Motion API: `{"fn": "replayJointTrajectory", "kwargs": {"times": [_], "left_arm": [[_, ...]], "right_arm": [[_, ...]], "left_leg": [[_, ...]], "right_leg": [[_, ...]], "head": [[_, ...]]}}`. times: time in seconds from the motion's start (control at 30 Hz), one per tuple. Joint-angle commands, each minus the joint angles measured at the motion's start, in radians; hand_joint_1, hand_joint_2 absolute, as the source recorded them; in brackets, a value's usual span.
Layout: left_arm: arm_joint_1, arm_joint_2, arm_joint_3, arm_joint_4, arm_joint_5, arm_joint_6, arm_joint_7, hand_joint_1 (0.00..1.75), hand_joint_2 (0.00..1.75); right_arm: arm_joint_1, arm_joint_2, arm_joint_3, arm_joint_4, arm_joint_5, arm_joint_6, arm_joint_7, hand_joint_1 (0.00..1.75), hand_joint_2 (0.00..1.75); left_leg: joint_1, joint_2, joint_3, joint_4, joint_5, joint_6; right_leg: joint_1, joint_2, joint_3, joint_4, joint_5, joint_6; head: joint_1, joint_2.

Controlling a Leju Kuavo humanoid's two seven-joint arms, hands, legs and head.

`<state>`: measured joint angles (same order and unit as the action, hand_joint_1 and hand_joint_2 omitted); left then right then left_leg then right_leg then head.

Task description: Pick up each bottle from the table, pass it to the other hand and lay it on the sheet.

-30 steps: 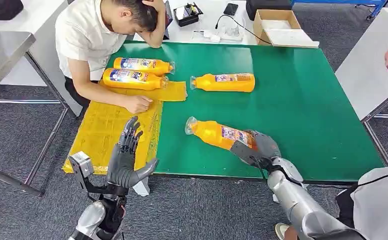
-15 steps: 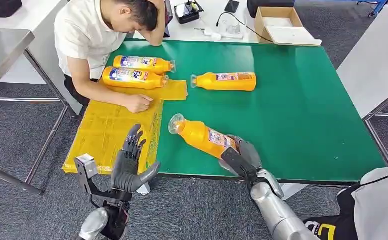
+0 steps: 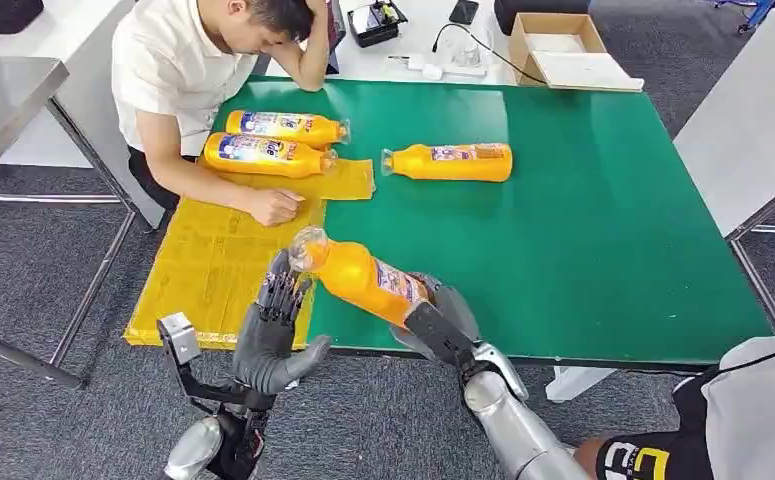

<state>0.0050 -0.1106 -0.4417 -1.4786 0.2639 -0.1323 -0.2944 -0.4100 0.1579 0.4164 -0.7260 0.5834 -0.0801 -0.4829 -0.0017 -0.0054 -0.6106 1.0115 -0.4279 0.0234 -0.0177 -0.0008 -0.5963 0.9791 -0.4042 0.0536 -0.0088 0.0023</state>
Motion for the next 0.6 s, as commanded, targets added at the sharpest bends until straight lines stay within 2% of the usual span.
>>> {"fn": "replayJointTrajectory", "kwargs": {"times": [0.03, 0.1, 0.23, 0.27, 0.3, 0.4, 0.53, 0.6], "left_arm": [[-0.059, 0.006, -0.061, 0.095, 0.03, -0.013, 0.013, 0.0, 1.75], [-0.063, 0.002, -0.063, 0.096, 0.036, -0.01, 0.013, 0.0, 1.75], [-0.075, 0.003, -0.075, 0.103, 0.048, -0.006, 0.019, 0.0, 1.75], [-0.077, 0.003, -0.074, 0.108, 0.058, -0.005, 0.028, 0.0, 1.75], [-0.078, -0.002, -0.066, 0.118, 0.072, 0.006, 0.039, 0.0, 1.75], [-0.079, -0.031, -0.028, 0.132, 0.123, 0.067, 0.057, 0.0, 1.75], [-0.086, -0.029, -0.03, 0.133, 0.132, 0.086, 0.061, 0.0, 1.75], [-0.083, -0.038, -0.02, 0.132, 0.159, 0.112, 0.067, 0.0, 1.75]], "right_arm": [[-0.058, 0.047, 0.186, 0.012, -0.034, 0.001, -0.049, 1.75, 1.75], [-0.049, 0.051, 0.21, 0.01, -0.034, 0.007, -0.049, 1.71, 1.75], [-0.045, 0.064, 0.248, 0.027, -0.045, -0.018, -0.072, 1.75, 1.75], [-0.041, 0.067, 0.256, 0.019, -0.046, -0.032, -0.084, 1.75, 1.75], [-0.035, 0.071, 0.269, 0.01, -0.043, -0.039, -0.091, 1.75, 1.75], [-0.009, 0.075, 0.287, -0.018, -0.062, -0.035, -0.096, 1.75, 1.75], [-0.01, 0.07, 0.298, -0.01, -0.067, -0.043, -0.091, 1.75, 1.75], [-0.015, 0.069, 0.302, 0.003, -0.078, -0.048, -0.086, 1.75, 1.75]], "left_leg": [[0.0, 0.002, 0.002, 0.0, -0.001, -0.001], [0.0, 0.003, 0.004, 0.0, -0.002, -0.002], [0.0, 0.002, 0.002, -0.001, -0.001, -0.001], [0.001, 0.004, 0.007, 0.0, -0.003, -0.002], [0.0, 0.002, 0.002, -0.001, -0.001, -0.001], [0.001, 0.003, 0.005, 0.0, -0.003, -0.002], [0.002, 0.005, 0.004, -0.001, -0.002, -0.002], [0.001, -0.002, 0.003, -0.001, -0.001, -0.002]], "right_leg": [[0.0, 0.002, 0.001, 0.001, -0.001, -0.002], [0.001, 0.003, 0.002, 0.001, -0.001, -0.002], [0.0, 0.002, 0.001, 0.0, -0.001, -0.001], [0.001, 0.003, 0.006, 0.0, -0.002, -0.004], [0.0, 0.002, 0.002, 0.0, 0.0, -0.001], [0.001, 0.003, 0.004, 0.0, -0.002, -0.003], [0.002, 0.003, 0.002, -0.001, 0.0, -0.002], [0.001, -0.004, 0.002, 0.0, -0.002, -0.002]], "head": [[0.0, 0.0], [0.0, 0.0], [0.0, 0.0], [0.001, 0.0], [0.001, 0.0], [0.001, 0.0], [0.0, 0.0], [0.001, 0.0]]}}
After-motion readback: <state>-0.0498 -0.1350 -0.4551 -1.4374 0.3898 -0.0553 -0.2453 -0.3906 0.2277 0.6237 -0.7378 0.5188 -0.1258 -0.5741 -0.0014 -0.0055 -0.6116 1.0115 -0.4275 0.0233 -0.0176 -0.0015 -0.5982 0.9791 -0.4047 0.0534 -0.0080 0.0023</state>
